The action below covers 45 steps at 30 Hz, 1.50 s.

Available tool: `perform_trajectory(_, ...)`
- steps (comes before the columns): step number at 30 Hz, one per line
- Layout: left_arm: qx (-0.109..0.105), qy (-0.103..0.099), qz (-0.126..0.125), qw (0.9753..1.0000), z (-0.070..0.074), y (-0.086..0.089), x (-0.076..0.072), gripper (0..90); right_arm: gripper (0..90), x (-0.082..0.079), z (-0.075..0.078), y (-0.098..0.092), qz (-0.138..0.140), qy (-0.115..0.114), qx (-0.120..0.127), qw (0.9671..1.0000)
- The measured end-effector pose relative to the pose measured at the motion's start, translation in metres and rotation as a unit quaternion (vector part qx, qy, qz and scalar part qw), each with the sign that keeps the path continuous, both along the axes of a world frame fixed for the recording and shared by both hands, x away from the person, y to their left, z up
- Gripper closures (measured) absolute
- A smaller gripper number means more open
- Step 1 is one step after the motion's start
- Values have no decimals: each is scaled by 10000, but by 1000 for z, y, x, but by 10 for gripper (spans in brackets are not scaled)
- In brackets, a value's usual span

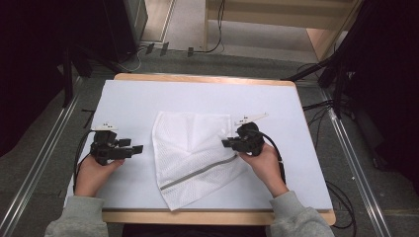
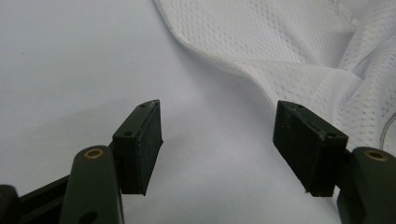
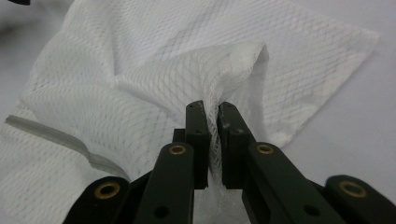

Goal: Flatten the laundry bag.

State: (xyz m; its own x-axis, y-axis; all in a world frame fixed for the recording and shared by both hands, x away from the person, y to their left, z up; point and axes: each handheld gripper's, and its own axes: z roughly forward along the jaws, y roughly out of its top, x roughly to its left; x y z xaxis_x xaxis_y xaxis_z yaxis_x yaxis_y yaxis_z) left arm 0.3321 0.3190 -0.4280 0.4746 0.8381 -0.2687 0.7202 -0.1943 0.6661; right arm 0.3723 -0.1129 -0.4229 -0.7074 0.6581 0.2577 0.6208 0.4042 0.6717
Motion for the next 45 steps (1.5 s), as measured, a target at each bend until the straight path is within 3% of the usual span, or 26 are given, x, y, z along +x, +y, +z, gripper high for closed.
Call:
perform_trajectory(8, 16, 7, -112, 9999, 0, -7, 7, 337, 858, -25, -2, -3, 77, 69, -33, 9999)
perform_trajectory(24, 49, 31, -391, 9992, 0, -24, 22, 337, 857, -58, -15, -14, 120, 313, -87, 9994)
perform_trajectory(27, 60, 44, -450, 9990, 0, -27, 25, 337, 797, -63, -19, -16, 133, 313, -126, 9993)
perform_trajectory(31, 47, 27, -489, 9988, 0, -31, 27, 338, 688, -65, -15, -22, 119, 64, -61, 9999)
perform_trajectory(36, 30, 29, -491, 9988, 0, -31, 29, 340, 627, -65, 1, -40, -63, -274, 207, 9994)
perform_trajectory(40, 34, 40, -493, 9988, 0, -32, 29, 340, 615, -63, 11, -51, -200, -509, 277, 9981)
perform_trajectory(45, 26, 60, -472, 9989, 1, -32, 27, 348, 623, -54, 13, -54, -352, -554, 253, 9975)
